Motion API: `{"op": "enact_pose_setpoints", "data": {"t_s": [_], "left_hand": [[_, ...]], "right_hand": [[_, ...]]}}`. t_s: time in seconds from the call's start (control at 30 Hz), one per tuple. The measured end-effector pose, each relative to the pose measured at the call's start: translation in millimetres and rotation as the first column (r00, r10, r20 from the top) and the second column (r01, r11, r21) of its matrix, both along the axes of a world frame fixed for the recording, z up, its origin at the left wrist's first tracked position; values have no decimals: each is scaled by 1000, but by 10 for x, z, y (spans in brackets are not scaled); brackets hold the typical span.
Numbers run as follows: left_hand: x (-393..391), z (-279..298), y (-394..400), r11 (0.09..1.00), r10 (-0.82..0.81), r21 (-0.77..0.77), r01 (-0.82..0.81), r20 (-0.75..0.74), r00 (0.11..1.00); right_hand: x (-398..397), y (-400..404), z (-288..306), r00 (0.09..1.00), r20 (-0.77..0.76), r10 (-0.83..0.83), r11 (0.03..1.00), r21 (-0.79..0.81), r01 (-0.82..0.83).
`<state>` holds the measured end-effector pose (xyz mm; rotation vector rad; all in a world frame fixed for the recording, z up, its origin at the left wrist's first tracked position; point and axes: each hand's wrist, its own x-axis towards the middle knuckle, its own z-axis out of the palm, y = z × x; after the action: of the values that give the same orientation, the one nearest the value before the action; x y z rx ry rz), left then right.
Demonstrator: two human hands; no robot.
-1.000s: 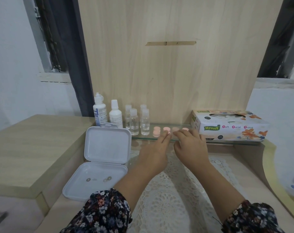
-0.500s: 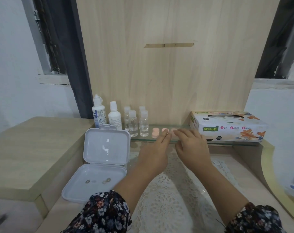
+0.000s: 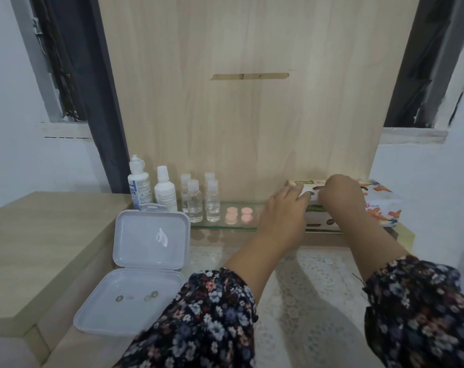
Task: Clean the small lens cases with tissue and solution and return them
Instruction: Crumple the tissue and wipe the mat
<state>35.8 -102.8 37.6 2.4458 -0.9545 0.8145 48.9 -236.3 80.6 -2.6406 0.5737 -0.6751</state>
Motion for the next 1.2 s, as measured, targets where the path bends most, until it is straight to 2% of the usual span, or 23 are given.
{"op": "enact_pose_setpoints", "data": {"t_s": [0.1, 0.33, 0.53, 0.8, 0.97, 1.07, 1.2], "left_hand": [[93, -5, -102, 1000, 26, 9, -26, -69, 997], [199, -146, -172, 997, -3, -80, -6, -115, 993], [217, -166, -204, 995, 18, -91, -27, -98, 995], [138, -118, -214, 994, 18, -108, -29, -95, 995], [115, -99, -207, 993, 20, -114, -31, -103, 995], [103, -88, -213, 995, 19, -100, -31, -114, 993], [96, -83, -208, 995, 28, -89, -38, -114, 993]], "right_hand": [[81, -57, 40, 995, -102, -22, 1000, -7, 21], [155, -124, 36, 991, -131, -42, 999, -5, 42], [250, -217, 48, 988, -152, 17, 992, 128, 3], [313, -285, 52, 972, -224, 71, 987, 160, -36], [341, -283, 51, 966, -248, 77, 992, 115, -49], [292, -314, 0, 974, -187, 126, 990, 87, -111], [209, -336, -107, 982, 63, 175, 979, 95, -181]]}}
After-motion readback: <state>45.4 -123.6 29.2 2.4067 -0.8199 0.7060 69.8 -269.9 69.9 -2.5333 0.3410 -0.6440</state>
